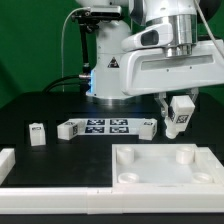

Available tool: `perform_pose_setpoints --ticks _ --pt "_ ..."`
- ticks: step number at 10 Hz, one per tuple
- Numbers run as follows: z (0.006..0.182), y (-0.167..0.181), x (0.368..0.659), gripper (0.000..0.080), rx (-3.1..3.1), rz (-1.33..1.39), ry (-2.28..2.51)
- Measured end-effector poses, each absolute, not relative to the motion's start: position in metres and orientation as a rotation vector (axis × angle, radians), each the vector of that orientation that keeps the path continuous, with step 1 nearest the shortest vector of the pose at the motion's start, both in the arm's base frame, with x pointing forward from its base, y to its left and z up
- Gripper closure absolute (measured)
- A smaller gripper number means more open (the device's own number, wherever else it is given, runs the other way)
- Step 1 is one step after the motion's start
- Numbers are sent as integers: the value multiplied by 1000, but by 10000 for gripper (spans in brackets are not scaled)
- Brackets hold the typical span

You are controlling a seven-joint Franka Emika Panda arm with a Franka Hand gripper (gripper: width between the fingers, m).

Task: Assemble one leg

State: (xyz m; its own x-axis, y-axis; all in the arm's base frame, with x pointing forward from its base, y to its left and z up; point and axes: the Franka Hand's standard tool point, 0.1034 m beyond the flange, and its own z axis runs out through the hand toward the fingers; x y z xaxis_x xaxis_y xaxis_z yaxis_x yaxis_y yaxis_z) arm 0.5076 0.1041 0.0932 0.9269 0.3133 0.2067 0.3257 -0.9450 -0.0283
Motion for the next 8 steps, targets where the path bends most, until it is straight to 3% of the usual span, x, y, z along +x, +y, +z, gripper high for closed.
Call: perform_pose_setpoints --ticks 2,6,8 --pt "93 106 507 509 -3031 -271 -398" --pt "92 111 549 509 -3010 -325 -447" --pt "91 111 556 509 -3003 -397 -460"
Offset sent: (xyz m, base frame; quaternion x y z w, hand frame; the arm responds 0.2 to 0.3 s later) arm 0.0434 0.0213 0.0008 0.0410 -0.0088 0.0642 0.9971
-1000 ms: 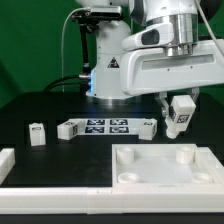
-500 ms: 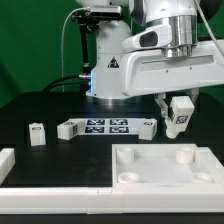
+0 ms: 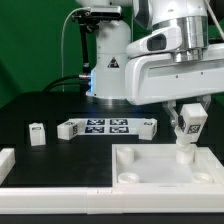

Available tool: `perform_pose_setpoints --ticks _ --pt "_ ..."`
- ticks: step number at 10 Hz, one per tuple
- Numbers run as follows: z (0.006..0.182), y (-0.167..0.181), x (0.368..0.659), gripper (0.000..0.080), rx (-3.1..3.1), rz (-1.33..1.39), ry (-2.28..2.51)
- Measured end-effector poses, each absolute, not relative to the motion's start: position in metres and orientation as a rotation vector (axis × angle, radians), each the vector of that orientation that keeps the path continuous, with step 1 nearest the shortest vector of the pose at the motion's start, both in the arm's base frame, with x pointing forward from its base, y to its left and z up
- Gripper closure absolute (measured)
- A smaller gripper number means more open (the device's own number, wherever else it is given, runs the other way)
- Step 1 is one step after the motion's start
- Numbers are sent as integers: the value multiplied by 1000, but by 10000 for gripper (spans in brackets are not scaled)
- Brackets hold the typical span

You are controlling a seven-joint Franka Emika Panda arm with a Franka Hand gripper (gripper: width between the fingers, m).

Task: Assemble one leg

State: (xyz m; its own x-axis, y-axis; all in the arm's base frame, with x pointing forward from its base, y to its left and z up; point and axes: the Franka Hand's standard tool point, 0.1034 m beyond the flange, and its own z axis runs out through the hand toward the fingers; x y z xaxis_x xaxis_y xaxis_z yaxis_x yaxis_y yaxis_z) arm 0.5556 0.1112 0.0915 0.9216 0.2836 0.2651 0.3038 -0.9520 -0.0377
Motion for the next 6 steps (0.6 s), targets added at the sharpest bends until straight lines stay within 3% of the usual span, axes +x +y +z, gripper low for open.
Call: perform_pose_setpoints --ticks 4,6 --pt "90 109 558 509 -2986 -557 -482" --pt "90 114 576 509 -2977 -563 -495"
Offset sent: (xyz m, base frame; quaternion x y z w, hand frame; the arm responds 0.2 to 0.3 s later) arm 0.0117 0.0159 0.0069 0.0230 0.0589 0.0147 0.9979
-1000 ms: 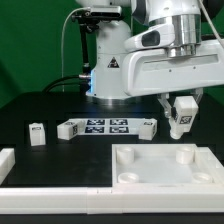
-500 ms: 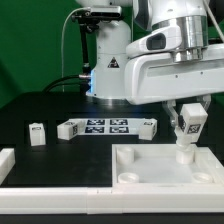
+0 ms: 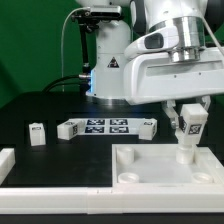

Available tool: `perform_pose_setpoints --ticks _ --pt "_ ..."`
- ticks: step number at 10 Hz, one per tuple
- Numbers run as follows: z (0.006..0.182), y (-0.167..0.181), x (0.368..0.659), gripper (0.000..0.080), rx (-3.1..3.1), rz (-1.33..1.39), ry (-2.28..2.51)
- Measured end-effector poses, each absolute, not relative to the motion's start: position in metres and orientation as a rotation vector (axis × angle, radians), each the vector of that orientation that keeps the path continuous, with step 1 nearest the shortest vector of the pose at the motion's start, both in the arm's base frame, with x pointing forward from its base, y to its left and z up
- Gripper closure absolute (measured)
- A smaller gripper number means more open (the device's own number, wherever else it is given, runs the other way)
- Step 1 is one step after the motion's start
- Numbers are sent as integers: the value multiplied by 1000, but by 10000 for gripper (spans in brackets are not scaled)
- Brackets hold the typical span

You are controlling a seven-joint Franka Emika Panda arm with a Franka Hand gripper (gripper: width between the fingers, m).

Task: Assemble one leg

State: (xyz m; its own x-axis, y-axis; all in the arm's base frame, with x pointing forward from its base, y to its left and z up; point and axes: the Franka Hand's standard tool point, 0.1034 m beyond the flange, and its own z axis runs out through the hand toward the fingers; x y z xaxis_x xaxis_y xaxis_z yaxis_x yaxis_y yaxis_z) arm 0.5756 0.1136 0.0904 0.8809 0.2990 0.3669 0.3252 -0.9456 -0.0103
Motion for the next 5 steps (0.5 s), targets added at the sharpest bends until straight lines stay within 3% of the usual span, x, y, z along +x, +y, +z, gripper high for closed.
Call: perform_pose_setpoints --ticks 2,5 --pt "87 116 592 509 -2969 -583 -512" --pt "86 116 590 509 -2970 -577 -512"
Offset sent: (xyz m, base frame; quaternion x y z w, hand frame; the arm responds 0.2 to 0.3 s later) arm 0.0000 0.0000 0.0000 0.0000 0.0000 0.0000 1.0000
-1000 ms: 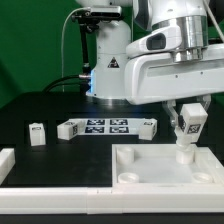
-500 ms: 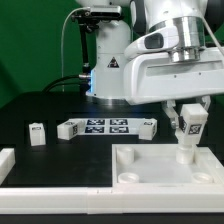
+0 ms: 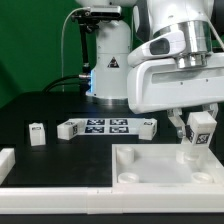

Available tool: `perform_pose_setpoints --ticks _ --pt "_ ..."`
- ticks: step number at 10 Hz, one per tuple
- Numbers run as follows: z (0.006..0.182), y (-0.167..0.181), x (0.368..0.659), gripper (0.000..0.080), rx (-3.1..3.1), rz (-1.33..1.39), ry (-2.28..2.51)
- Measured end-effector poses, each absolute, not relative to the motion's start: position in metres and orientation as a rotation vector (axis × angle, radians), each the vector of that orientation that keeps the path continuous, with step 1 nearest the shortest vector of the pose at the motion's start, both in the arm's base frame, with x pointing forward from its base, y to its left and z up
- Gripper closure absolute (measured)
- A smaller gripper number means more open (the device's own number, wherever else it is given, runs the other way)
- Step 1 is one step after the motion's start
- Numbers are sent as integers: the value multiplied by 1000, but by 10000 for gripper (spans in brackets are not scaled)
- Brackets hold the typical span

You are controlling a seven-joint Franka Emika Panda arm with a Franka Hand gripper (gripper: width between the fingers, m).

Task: Assemble one leg

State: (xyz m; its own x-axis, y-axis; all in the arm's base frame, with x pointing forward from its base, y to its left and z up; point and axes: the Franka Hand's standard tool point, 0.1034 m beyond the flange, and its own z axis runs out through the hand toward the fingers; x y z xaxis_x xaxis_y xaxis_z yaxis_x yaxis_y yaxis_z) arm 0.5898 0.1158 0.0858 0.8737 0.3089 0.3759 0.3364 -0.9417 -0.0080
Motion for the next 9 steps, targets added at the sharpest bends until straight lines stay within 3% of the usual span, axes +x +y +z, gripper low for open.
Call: perform_pose_setpoints --ticks 2,7,9 --pt "85 116 590 509 -2970 -577 -512" --pt "81 130 634 509 -2949 -593 -509" --pt "81 128 636 509 -2945 -634 -502"
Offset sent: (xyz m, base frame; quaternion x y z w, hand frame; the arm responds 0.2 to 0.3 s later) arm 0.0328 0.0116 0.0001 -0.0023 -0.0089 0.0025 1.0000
